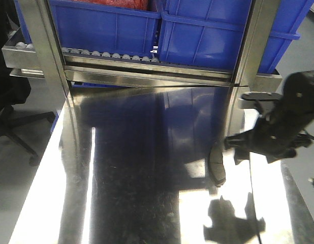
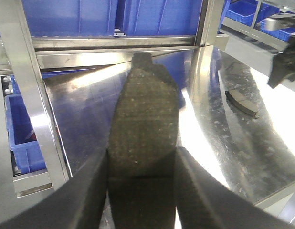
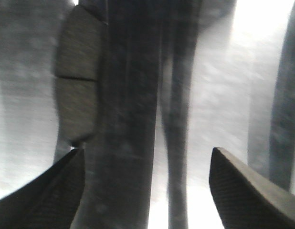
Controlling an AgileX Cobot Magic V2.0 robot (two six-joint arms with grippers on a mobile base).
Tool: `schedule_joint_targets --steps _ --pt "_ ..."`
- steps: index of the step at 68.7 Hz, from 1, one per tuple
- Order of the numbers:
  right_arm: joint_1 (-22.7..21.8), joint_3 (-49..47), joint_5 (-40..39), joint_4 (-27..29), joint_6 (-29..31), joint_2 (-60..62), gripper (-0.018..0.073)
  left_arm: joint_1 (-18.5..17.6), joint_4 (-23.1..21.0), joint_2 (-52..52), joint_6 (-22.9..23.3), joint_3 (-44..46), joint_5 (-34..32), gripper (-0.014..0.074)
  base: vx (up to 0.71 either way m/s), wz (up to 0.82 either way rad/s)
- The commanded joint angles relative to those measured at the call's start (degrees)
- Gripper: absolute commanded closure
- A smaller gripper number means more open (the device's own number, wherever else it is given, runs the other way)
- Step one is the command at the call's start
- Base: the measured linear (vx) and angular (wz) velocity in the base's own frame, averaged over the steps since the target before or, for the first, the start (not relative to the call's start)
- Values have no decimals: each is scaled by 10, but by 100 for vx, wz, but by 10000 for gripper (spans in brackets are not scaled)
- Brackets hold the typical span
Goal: Move and align brake pads A on conveyor
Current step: 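Lower the right gripper over the brake pad nearest it, then close the right gripper on the brake pad and lift it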
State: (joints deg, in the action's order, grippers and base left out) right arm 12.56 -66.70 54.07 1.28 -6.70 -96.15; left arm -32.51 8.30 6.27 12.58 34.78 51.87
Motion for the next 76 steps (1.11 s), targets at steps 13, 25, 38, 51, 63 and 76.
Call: schedule_joint_targets --steps 13,25,38,51,63,76 --pt "72 -105 4 5 -74 -73 34 -3 2 10 -1 13 -57 602 0 0" --pt "71 -148 44 0 -79 -124 34 -3 2 10 -1 13 -57 602 0 0" --pt "71 -180 55 -13 -77 -157 34 -3 2 10 -1 13 -57 602 0 0" --pt "70 -194 56 -19 -77 -185 64 -3 2 10 -1 13 -57 602 0 0" --pt "70 -195 60 -28 -74 -203 135 -3 2 10 -1 13 -57 602 0 0" --pt "70 -195 58 -32 -65 -205 361 -3 2 10 -1 13 -57 602 0 0"
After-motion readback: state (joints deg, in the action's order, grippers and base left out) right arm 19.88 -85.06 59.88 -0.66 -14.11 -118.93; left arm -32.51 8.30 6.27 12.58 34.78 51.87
